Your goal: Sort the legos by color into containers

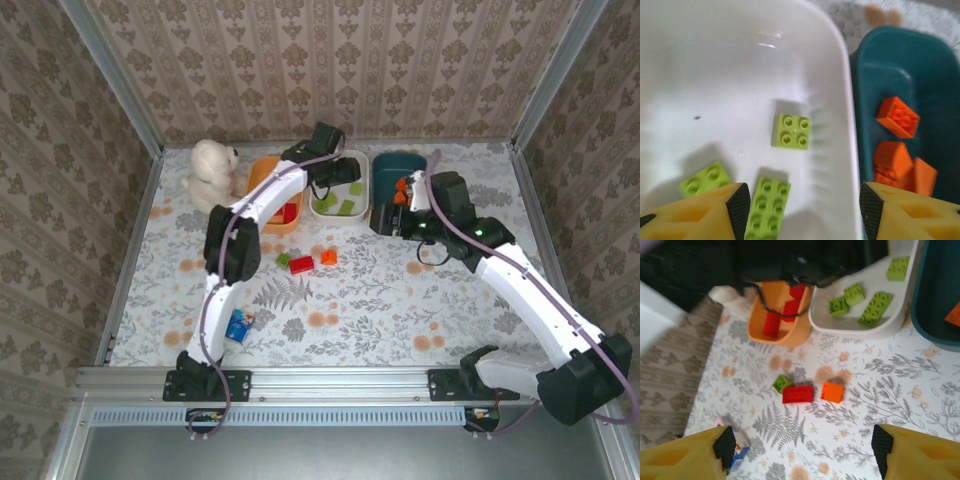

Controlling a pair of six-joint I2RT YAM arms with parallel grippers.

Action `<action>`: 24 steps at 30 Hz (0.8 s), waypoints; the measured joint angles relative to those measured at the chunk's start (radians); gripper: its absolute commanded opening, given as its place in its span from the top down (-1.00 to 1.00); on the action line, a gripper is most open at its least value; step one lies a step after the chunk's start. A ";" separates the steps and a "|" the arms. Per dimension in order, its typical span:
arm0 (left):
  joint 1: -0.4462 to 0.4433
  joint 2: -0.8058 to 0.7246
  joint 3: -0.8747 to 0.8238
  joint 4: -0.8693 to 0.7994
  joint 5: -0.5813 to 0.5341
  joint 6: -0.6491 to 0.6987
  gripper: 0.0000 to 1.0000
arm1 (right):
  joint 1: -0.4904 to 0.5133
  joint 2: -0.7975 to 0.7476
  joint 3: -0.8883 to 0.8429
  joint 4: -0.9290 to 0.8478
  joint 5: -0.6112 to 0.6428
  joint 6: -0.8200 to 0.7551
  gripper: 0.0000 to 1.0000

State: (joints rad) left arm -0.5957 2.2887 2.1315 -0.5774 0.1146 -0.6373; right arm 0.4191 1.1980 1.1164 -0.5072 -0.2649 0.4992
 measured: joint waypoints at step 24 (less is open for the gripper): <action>0.060 -1.547 -1.389 -0.037 -0.118 -0.146 -0.30 | 0.319 0.772 0.374 -0.129 0.297 0.113 -0.55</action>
State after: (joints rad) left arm -0.5362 0.7418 0.7425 -0.6144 -0.0036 -0.7837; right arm 0.7376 1.9701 1.4906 -0.6365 0.0322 0.6117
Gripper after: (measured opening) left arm 0.653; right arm 0.787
